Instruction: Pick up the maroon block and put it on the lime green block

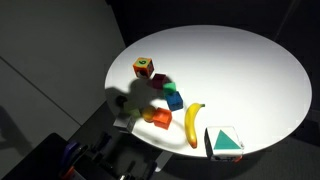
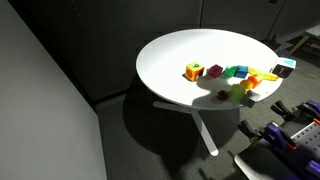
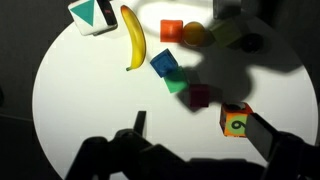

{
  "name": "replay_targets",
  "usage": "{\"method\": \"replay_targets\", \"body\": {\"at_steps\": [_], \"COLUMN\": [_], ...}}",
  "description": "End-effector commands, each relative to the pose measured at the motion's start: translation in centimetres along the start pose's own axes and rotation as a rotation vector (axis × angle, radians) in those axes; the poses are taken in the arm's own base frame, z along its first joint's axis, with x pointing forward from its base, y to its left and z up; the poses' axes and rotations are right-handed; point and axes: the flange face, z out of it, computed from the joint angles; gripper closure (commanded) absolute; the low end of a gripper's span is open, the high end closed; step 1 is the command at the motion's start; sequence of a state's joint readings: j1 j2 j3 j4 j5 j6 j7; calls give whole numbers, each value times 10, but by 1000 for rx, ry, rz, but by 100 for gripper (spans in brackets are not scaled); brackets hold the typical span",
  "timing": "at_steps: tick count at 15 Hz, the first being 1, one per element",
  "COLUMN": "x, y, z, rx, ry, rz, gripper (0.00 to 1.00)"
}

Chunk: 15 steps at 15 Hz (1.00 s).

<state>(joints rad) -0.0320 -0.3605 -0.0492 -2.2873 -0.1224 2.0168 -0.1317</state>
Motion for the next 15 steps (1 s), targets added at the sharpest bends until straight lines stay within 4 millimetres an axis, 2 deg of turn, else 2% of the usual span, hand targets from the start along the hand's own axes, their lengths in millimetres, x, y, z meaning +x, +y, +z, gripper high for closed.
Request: {"method": "replay_targets", "body": {"at_steps": [1, 8, 15], "x": [30, 81, 107], "y": [0, -1, -3], "z": [3, 43, 79], "rx": [27, 158, 166], "ry": [21, 41, -1], "rz": [-18, -47, -73], "gripper": [0, 0, 0]}}
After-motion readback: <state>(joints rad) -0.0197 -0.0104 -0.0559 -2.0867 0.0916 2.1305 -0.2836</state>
